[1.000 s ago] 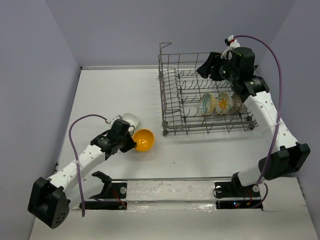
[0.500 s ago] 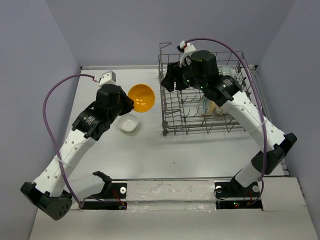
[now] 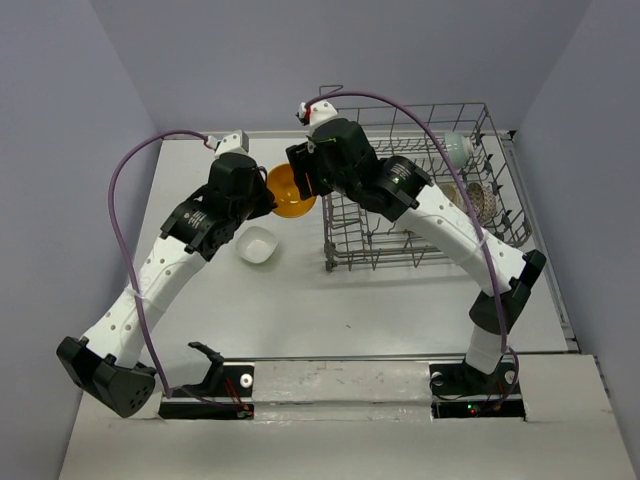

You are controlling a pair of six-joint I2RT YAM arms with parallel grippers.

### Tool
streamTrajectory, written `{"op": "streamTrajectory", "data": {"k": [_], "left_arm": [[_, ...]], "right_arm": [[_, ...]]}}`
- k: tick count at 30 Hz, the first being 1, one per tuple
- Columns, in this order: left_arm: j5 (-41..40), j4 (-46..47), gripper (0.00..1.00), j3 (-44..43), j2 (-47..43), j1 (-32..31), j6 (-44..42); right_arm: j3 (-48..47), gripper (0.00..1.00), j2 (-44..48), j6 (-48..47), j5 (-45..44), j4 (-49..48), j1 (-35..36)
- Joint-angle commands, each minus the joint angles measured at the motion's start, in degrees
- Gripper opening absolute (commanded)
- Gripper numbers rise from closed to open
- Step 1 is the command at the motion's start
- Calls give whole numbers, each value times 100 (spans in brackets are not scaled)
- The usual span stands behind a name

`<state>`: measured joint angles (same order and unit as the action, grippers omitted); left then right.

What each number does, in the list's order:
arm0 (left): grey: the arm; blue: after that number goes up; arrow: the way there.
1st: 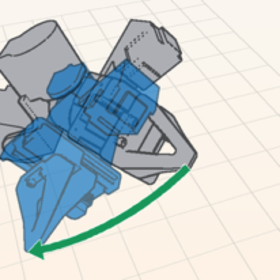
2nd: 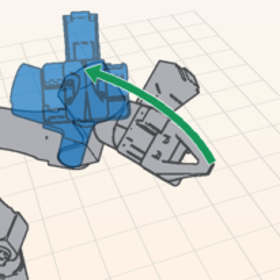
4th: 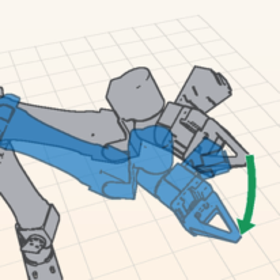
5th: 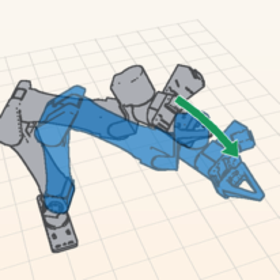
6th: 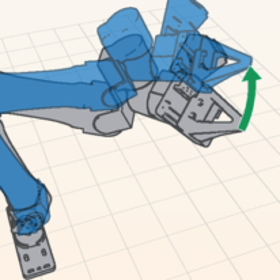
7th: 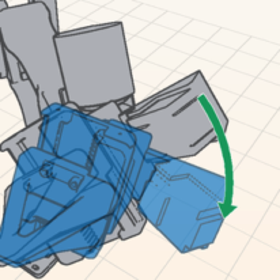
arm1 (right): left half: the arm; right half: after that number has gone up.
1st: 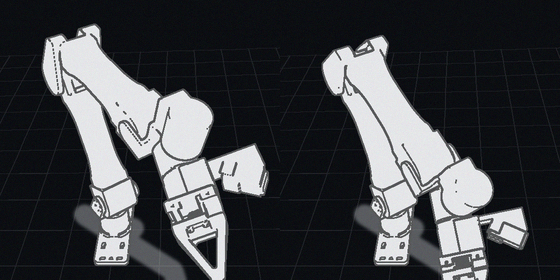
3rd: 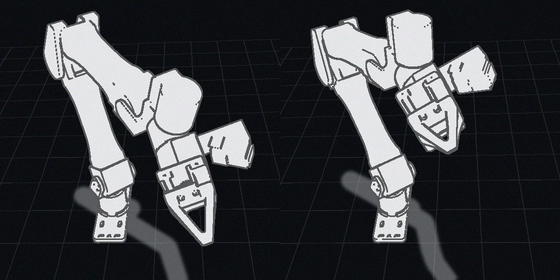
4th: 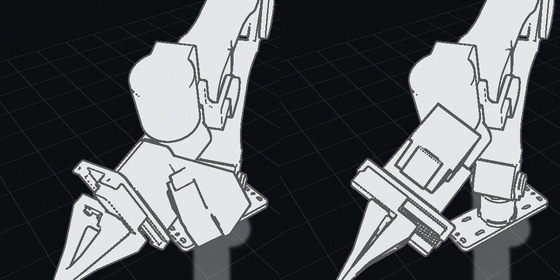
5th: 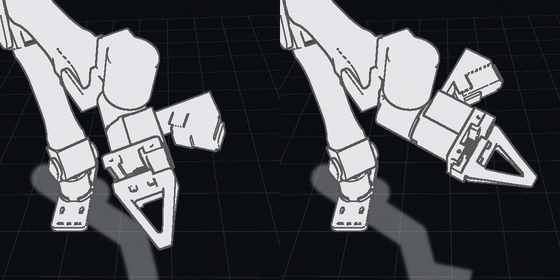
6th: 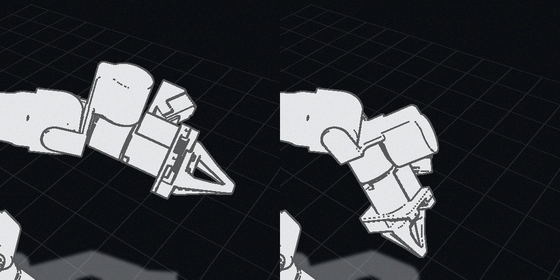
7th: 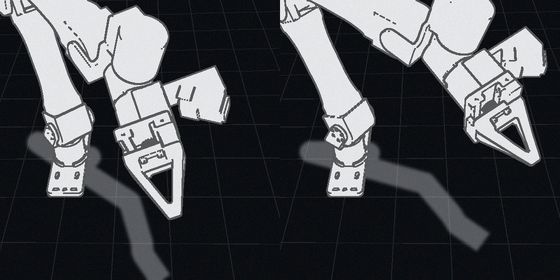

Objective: Load the bowls into the dish rack

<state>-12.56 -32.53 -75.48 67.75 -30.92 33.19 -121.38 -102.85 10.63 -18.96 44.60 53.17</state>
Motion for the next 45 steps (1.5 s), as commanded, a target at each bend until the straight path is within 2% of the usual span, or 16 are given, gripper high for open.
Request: {"op": "streamTrajectory", "data": {"k": [1, 5, 8, 17, 19, 21, 27, 29, 30, 31, 33, 34, 37, 41, 42, 45], "left_arm": [[-80, 449, 0, -353, -130, -11, -137], [-98, 476, 0, -406, -130, -11, -172], [-115, 485, 0, -441, -130, -11, -242], [-54, 599, 0, -459, -183, -11, -304], [-54, 599, 0, -467, -191, -11, -304], [-36, 634, 0, -459, -192, -11, -322], [8, 669, 0, -406, -209, -11, -331], [25, 678, 2, -397, -218, -11, -348], [25, 687, 10, -397, -235, -11, -348], [34, 713, 26, -388, -244, -11, -366], [60, 766, 41, -362, -279, -11, -392], [69, 827, 58, -344, -288, -11, -427], [87, 976, 74, -353, -315, -11, -497], [34, 995, 78, -537, -332, -11, -603], [-18, 1012, 79, -555, -367, -11, -612], [-203, 1187, 80, -415, -578, 7, -699]], "right_arm": [[-395, 66, 2, -167, -748, 224, 71], [-360, 64, -95, -185, -1170, 312, 133], [-272, 57, -121, -176, -1136, 278, 133], [-289, 52, -279, -132, -1092, 198, 185], [-307, 46, -315, -132, -1083, 198, 185], [-316, 45, -359, -123, -1101, 181, 185], [-298, 22, -403, -114, -1338, 93, 185], [-281, 6, -420, -123, -1443, 14, 185], [-272, 1, -412, -114, -1548, -4, 185], [-263, 1, -394, -132, -1601, -82, 185], [-254, 1, -368, -167, -1689, -144, 185], [-263, 1, -359, -184, -1716, -188, 185], [-377, 1, -359, -255, -1874, -215, 185], [-456, 1, -350, -588, -2479, -407, 185], [-474, 1, -359, -841, -3055, -478, 185], [-807, 1, -455, -993, -3737, -584, -375]]}}
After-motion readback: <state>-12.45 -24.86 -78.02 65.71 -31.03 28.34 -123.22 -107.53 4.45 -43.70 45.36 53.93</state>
